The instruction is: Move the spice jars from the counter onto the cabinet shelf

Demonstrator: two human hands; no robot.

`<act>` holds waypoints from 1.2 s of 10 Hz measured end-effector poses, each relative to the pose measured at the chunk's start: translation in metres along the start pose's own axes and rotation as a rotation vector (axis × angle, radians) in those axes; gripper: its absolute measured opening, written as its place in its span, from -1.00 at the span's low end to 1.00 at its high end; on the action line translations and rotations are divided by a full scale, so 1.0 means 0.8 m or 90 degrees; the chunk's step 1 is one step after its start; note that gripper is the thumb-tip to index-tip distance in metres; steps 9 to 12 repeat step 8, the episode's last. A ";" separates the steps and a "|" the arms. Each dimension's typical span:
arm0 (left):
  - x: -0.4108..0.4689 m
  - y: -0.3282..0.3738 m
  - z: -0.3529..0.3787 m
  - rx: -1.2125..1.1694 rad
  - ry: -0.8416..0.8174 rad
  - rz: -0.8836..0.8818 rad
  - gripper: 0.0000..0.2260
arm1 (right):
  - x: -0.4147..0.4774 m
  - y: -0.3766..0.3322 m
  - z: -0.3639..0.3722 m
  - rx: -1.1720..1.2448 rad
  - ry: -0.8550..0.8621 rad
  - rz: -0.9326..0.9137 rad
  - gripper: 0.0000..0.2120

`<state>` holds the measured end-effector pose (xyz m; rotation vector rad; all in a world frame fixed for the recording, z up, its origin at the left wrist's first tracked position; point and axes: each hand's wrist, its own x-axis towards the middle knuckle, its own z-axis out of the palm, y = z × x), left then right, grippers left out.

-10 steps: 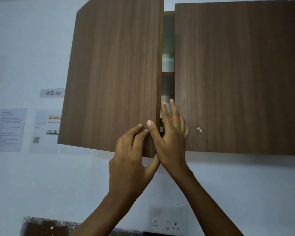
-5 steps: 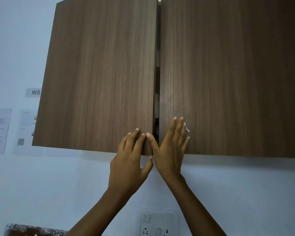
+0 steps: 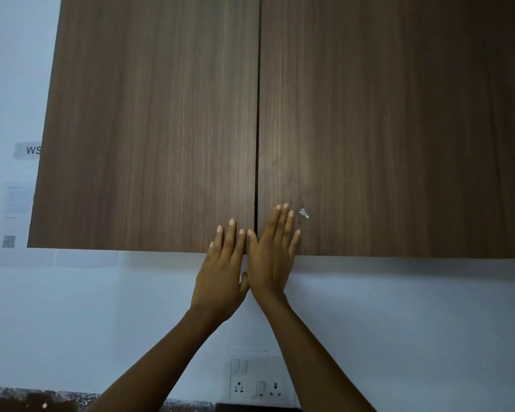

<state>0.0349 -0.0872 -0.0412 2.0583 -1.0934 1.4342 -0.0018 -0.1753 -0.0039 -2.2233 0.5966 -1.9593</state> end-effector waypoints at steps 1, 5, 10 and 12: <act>0.004 0.001 0.007 0.019 -0.037 -0.010 -0.35 | 0.002 0.001 0.002 -0.022 -0.033 0.003 -0.37; 0.012 0.011 -0.021 0.034 -0.232 -0.050 -0.32 | -0.016 0.047 -0.030 -0.152 -0.275 -0.210 -0.24; -0.054 -0.009 -0.055 0.078 -0.292 -0.002 -0.37 | -0.061 0.086 -0.099 -0.216 -0.521 -0.210 -0.27; -0.054 -0.009 -0.055 0.078 -0.292 -0.002 -0.37 | -0.061 0.086 -0.099 -0.216 -0.521 -0.210 -0.27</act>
